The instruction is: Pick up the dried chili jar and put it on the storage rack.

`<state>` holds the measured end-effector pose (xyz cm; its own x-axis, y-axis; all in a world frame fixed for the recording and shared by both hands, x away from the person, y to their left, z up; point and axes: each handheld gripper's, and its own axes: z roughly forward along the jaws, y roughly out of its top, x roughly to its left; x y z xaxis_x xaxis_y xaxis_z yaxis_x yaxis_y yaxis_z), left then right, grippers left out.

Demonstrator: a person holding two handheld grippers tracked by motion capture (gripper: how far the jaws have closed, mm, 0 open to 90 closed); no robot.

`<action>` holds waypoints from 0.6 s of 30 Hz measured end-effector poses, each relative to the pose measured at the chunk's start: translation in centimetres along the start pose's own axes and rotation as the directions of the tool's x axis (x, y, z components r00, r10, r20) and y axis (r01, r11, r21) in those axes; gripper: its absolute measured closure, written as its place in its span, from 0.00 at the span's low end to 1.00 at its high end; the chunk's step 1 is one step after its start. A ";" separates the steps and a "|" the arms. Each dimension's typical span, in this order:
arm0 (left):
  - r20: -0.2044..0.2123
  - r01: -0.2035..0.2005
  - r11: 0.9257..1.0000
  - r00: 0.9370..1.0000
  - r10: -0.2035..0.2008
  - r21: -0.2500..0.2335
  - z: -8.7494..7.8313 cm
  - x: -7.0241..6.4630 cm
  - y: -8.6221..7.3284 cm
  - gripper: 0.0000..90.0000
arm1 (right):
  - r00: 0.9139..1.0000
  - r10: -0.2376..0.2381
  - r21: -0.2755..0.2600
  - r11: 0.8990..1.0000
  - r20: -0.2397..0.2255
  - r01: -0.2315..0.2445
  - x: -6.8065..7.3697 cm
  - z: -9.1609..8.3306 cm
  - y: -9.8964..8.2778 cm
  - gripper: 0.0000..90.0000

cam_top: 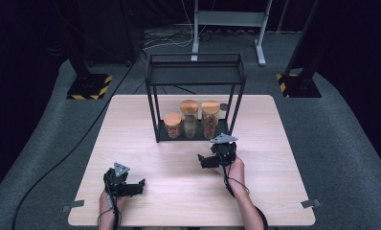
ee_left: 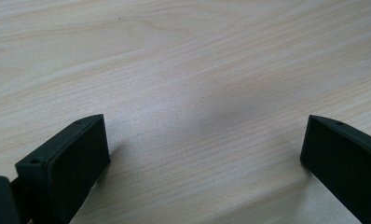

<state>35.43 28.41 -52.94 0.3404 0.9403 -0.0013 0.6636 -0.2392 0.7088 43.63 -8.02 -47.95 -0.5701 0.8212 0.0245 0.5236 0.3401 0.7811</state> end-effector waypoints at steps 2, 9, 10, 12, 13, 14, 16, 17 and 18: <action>0.000 0.001 1.000 1.000 -0.001 0.000 0.0 0.0 0.0 0.00 | 1.000 -0.001 0.000 1.000 -0.009 0.001 0.0 -0.3 -0.2 0.00; 0.000 0.000 1.000 1.000 0.000 0.000 0.0 0.0 0.0 0.00 | 1.000 0.002 0.001 1.000 -0.023 -0.002 -0.1 -1.4 -1.3 0.00; 0.000 0.000 1.000 1.000 0.000 0.000 0.0 0.0 0.0 0.00 | 1.000 0.007 0.000 1.000 -0.029 -0.007 -0.1 -1.6 -1.5 0.00; 0.000 0.000 1.000 1.000 0.000 0.000 0.0 0.0 0.0 0.00 | 0.999 0.008 0.001 1.000 -0.032 -0.008 -0.2 -1.9 -1.8 0.00; 0.000 0.000 1.000 1.000 0.000 0.000 0.0 0.0 0.0 0.00 | 0.999 0.008 0.003 1.000 -0.035 -0.008 -0.3 -2.1 -1.9 0.00; 0.000 0.000 1.000 1.000 0.000 0.000 0.0 0.0 0.0 0.00 | 0.999 0.005 0.006 1.000 -0.035 -0.005 -0.3 -2.2 -2.1 0.00; 0.000 0.000 1.000 1.000 0.000 0.000 0.0 0.0 0.0 0.00 | 0.999 0.002 0.007 1.000 -0.038 -0.001 -0.4 -2.6 -2.4 0.00; 0.000 0.000 1.000 1.000 0.000 0.000 0.0 0.0 0.0 0.00 | 0.999 0.001 0.009 1.000 -0.038 0.000 -0.4 -2.8 -2.5 0.00; 0.000 0.000 1.000 1.000 0.000 0.000 0.0 0.0 0.0 0.00 | 0.999 0.000 0.009 1.000 -0.038 0.001 -0.4 -3.0 -2.6 0.00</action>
<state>35.43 28.40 -52.94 0.3404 0.9403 -0.0007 0.6634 -0.2396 0.7088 40.58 -10.66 -48.13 -0.5939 0.8031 0.0478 0.5291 0.3452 0.7752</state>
